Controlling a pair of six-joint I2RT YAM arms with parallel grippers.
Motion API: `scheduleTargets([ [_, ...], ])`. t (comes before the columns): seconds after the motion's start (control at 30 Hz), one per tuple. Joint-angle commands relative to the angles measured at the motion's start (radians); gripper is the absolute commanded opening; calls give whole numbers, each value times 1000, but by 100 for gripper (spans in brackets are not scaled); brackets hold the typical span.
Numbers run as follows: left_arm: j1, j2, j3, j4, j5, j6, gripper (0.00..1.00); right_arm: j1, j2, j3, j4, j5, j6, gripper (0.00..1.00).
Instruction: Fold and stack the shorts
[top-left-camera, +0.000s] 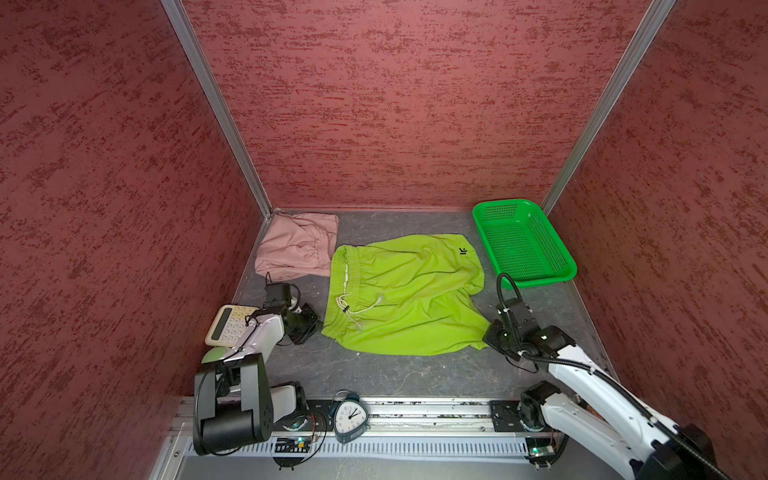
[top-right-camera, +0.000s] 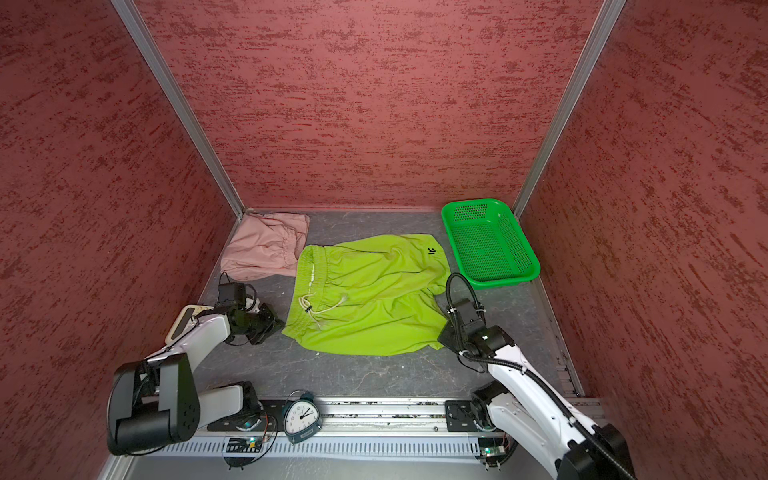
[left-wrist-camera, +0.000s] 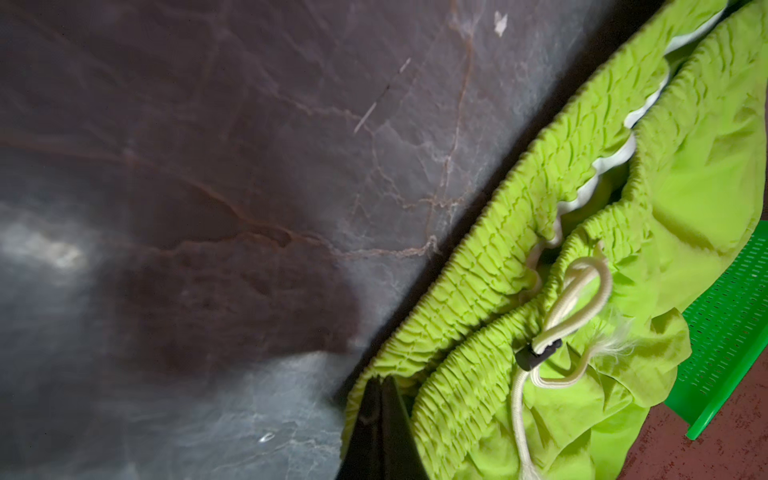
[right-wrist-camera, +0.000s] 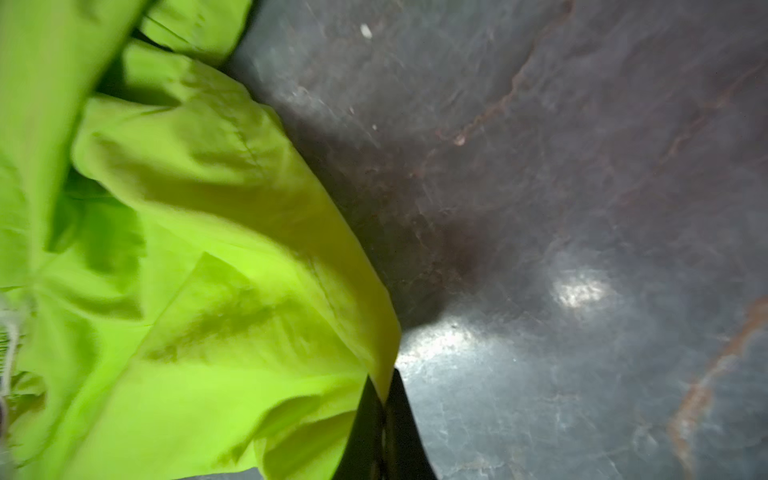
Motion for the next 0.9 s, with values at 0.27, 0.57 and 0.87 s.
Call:
scheduleTargets([
  [0.27, -47, -40, 221, -16, -99, 111, 84, -4, -37, 252, -128, 161, -88, 73],
  [0.57, -354, 396, 607, 48, -242, 294, 94, -4, 348, 345, 268, 42, -316, 79],
  [0.87, -361, 676, 821, 43, -289, 375, 89, -6, 394, 359, 372, 29, -386, 79],
])
